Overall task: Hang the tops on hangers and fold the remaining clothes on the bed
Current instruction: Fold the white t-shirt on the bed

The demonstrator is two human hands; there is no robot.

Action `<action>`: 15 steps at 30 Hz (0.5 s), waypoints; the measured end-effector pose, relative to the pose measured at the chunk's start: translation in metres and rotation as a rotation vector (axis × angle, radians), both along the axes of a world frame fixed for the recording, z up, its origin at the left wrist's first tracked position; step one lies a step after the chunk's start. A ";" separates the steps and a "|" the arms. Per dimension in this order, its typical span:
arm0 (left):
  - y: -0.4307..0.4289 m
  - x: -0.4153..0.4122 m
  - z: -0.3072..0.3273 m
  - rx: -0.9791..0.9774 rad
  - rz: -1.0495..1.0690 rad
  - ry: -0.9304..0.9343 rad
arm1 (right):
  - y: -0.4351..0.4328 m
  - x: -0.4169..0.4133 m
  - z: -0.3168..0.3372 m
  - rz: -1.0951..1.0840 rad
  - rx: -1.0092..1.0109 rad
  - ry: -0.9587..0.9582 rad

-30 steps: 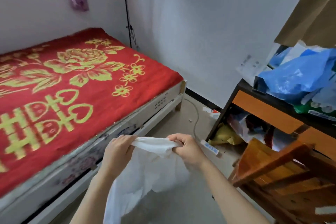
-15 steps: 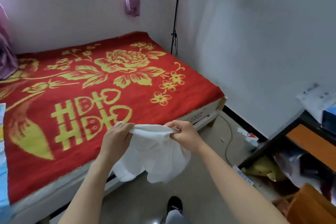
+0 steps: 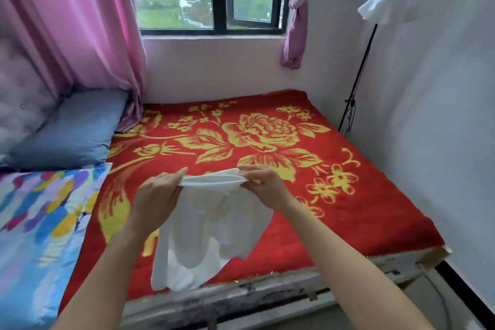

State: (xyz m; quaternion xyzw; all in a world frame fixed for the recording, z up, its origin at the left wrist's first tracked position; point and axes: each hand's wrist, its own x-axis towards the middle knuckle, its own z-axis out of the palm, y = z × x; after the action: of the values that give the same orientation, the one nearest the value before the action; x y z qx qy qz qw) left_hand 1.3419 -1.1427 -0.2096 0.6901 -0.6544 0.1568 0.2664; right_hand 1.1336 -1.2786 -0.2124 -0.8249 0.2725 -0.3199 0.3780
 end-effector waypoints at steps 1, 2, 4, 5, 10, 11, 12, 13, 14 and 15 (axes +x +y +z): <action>-0.005 0.006 0.003 0.008 0.015 0.044 | -0.013 0.009 0.000 0.033 -0.060 -0.027; -0.009 0.011 0.005 0.010 0.026 0.124 | -0.024 0.018 0.000 0.058 -0.096 -0.039; -0.019 0.020 0.009 0.005 0.055 0.311 | -0.041 0.037 0.000 0.063 -0.047 0.001; -0.024 0.025 0.010 -0.001 0.068 0.393 | -0.048 0.046 -0.002 0.063 -0.026 0.037; -0.049 0.060 0.021 0.012 0.077 0.681 | -0.073 0.101 -0.012 0.073 0.026 0.114; -0.054 0.068 0.022 0.022 0.070 0.704 | -0.076 0.110 -0.011 0.068 0.044 0.116; -0.060 0.080 0.024 0.027 0.061 0.722 | -0.080 0.122 -0.011 0.066 0.071 0.099; -0.066 0.091 0.025 0.020 0.045 0.733 | -0.084 0.132 -0.010 0.055 0.113 0.069; -0.073 0.100 0.028 0.017 0.031 0.738 | -0.088 0.139 -0.008 0.044 0.178 0.032; -0.078 0.109 0.031 0.018 0.011 0.745 | -0.091 0.146 -0.007 0.027 0.251 0.003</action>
State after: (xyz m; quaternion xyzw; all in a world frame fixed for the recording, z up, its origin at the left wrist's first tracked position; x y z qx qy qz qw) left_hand 1.4507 -1.2209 -0.1782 0.7058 -0.5100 -0.1096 0.4793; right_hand 1.2796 -1.3696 -0.2191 -0.7752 0.2998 -0.2767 0.4823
